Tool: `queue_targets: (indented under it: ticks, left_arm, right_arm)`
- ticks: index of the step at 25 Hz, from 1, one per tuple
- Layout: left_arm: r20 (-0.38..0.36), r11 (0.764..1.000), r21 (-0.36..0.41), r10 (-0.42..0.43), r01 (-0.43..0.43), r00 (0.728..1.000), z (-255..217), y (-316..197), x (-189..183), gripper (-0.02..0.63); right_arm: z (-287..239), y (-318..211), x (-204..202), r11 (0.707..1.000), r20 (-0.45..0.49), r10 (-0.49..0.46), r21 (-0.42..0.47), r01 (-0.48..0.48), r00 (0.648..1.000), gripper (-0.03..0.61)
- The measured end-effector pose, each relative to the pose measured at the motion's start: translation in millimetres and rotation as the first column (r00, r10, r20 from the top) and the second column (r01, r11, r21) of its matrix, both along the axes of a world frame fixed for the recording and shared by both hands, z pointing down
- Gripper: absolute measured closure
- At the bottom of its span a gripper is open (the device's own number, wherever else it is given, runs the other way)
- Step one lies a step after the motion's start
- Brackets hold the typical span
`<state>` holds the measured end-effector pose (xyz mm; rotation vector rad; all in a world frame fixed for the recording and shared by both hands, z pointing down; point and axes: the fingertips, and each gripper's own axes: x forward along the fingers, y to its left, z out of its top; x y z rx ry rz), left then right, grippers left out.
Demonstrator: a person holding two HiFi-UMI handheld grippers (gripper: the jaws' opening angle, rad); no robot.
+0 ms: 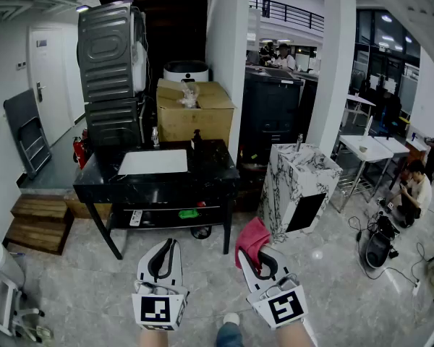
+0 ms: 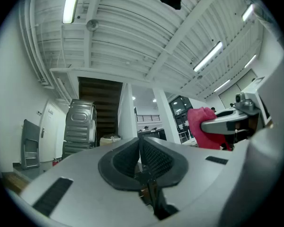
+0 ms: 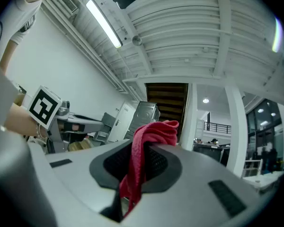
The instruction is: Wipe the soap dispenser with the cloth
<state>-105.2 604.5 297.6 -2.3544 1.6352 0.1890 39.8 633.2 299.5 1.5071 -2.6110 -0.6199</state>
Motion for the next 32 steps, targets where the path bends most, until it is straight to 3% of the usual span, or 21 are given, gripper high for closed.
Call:
queue_targets:
  ticks: [5, 8, 12, 20, 27, 32]
  left_arm:
    - [-0.014, 1.000, -0.015, 0.006, -0.006, 1.000, 1.8, -7.4, 3.5, 0.582]
    - [-0.013, 1.000, -0.015, 0.012, -0.012, 1.000, 0.0, -27.9, 9.5, 0.582]
    - [-0.022, 1.000, -0.002, 0.004, -0.004, 1.000, -9.2, -67.4, 15.0, 0.582]
    - [-0.093, 1.000, -0.025, -0.002, 0.000, 0.996, -10.9, -171.1, 30.4, 0.600]
    - [-0.070, 0.999, -0.022, -0.043, 0.042, 0.997, -23.5, -266.2, 58.7, 0.600]
    - [-0.004, 0.998, -0.017, -0.061, 0.061, 0.998, -28.8, -320.1, 73.8, 0.600]
  right_arm:
    - [-11.2, -16.7, 13.4, 1.000, 0.084, 0.028, 0.001, -0.028, 0.996, 0.538]
    - [-9.6, -34.4, 18.1, 0.999, 0.079, 0.031, -0.026, -0.029, 0.996, 0.538]
    - [-13.0, -73.9, 27.2, 0.998, 0.062, 0.053, -0.028, -0.052, 0.997, 0.538]
    - [-23.2, -182.3, 45.2, 1.000, 0.118, 0.000, -0.010, 0.001, 0.993, 0.534]
    - [-31.0, -276.0, 70.9, 0.999, 0.111, -0.038, -0.012, 0.039, 0.993, 0.534]
    - [-37.0, -334.5, 88.7, 0.999, 0.112, -0.050, 0.001, 0.050, 0.993, 0.534]
